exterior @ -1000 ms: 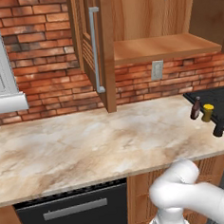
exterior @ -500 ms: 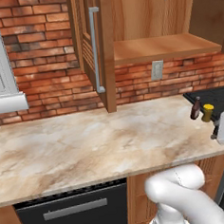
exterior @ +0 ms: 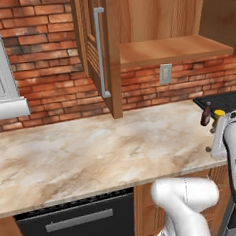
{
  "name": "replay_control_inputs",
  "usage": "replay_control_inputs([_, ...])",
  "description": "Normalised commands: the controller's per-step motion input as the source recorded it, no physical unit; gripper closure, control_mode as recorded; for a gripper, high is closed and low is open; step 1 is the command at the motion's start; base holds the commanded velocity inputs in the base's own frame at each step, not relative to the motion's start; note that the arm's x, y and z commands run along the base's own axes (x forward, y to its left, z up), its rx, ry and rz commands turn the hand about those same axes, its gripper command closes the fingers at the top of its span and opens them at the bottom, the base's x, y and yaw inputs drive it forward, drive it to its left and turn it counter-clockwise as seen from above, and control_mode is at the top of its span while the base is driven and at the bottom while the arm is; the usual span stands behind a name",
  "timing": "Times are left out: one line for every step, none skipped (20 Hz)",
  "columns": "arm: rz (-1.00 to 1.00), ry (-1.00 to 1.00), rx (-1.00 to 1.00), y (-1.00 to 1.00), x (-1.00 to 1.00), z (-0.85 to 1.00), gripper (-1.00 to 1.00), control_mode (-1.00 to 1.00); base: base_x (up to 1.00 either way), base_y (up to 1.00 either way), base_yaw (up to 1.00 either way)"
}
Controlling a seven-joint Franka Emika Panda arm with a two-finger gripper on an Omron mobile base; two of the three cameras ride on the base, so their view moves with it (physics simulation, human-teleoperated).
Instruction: Collect the turmeric, ketchup, and shaker from the cabinet and place them next to the stove.
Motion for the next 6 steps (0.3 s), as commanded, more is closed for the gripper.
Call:
replay_control_inputs([0.00,-0.16,-0.20,0.92,-0.38,0.91,-1.00,-1.00,0.00,0.00,0.00])
replay_control_inputs([-0.01,-0.17,-0.21,0.86,-0.27,0.94,-1.00,-1.00,0.00,0.00,0.00])
replay_control_inputs([-0.02,-0.15,-0.21,0.85,-0.17,0.90,-1.00,-1.00,0.00,0.00,0.00])
replay_control_inputs([-0.02,-0.13,-0.23,0.85,-0.04,0.92,-1.00,-1.00,0.00,0.00,0.00])
replay_control_inputs([-0.01,-0.12,-0.24,0.80,0.00,0.92,-1.00,-1.00,0.00,0.00,0.00])
replay_control_inputs([0.00,-0.09,-0.26,0.74,0.00,0.95,-1.00,-1.00,0.00,0.00,0.00])
